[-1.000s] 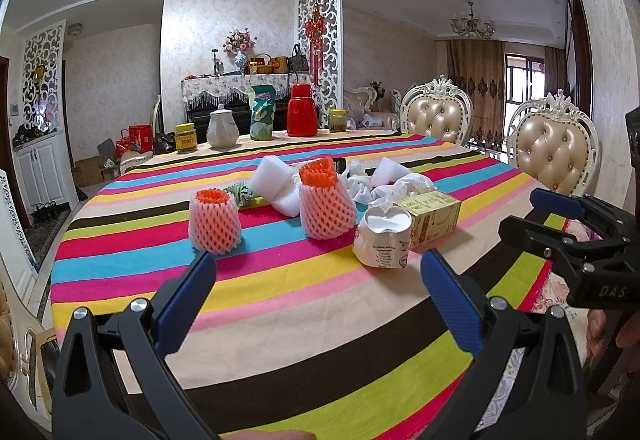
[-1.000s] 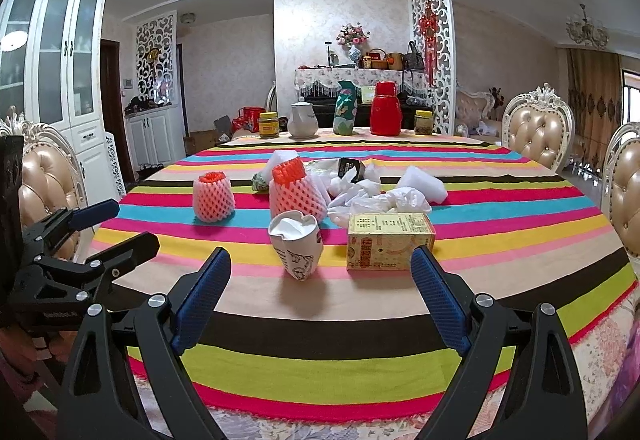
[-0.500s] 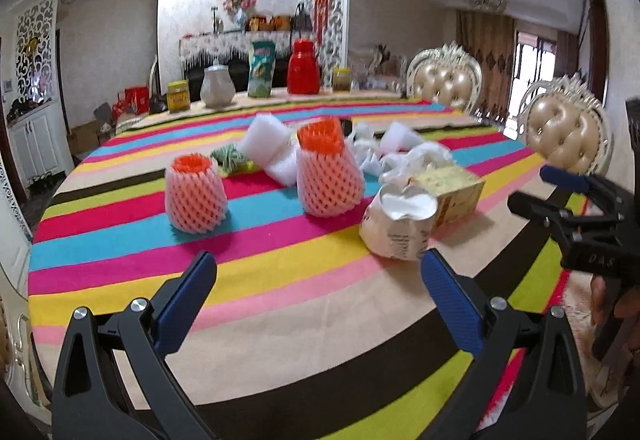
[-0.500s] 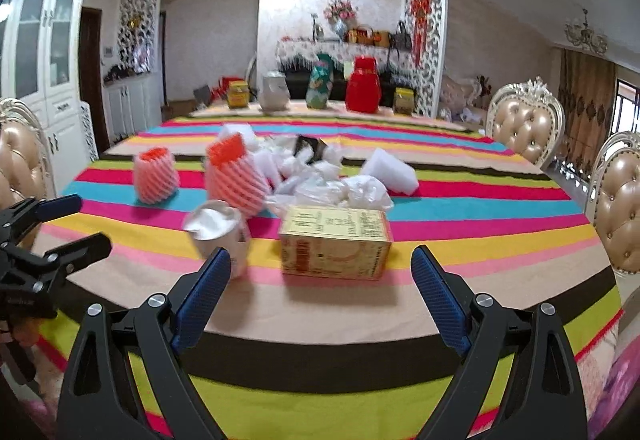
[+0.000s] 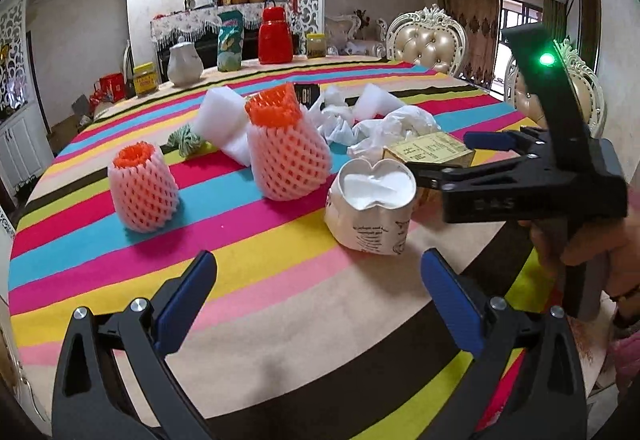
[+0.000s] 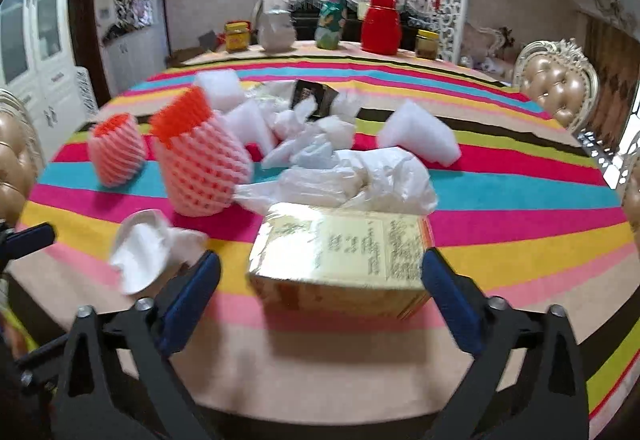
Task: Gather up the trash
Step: 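Grasp the gold printed box with the right tool while the left tool grasps the white paper cup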
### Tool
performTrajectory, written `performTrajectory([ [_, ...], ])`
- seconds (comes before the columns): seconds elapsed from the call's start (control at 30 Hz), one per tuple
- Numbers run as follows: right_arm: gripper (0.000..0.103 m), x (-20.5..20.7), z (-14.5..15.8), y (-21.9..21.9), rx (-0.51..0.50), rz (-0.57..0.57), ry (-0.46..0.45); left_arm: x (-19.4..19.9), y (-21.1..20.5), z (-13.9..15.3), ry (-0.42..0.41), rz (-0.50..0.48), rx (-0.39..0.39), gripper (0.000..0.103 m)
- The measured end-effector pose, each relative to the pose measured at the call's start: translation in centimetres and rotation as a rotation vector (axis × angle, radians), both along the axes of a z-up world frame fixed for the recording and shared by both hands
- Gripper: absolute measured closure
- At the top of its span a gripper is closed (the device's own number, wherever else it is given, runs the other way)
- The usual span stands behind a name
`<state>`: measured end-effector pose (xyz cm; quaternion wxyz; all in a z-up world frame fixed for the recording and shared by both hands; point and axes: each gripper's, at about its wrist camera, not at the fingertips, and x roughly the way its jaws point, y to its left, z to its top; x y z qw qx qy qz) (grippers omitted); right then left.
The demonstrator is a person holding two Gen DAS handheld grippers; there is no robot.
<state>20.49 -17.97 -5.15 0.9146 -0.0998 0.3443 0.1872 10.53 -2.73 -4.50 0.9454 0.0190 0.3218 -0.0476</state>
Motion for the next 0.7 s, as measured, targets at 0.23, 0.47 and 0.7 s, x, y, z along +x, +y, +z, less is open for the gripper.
performTrajectory([
  [0.23,0.008,1.9,-0.3,-2.1,0.046,-0.05,0.053,2.2,-1.0,-0.4,0.04,-0.008,-0.016,0.005],
  [0.47,0.008,3.0,-1.6,-3.4,0.083,-0.06,0.128,5.1,-2.4,-1.4,0.104,-0.012,-0.025,0.005],
  [0.7,0.009,2.9,-0.2,-6.3,0.202,-0.108,0.056,6.3,-2.5,-1.8,0.128,0.011,-0.027,0.005],
])
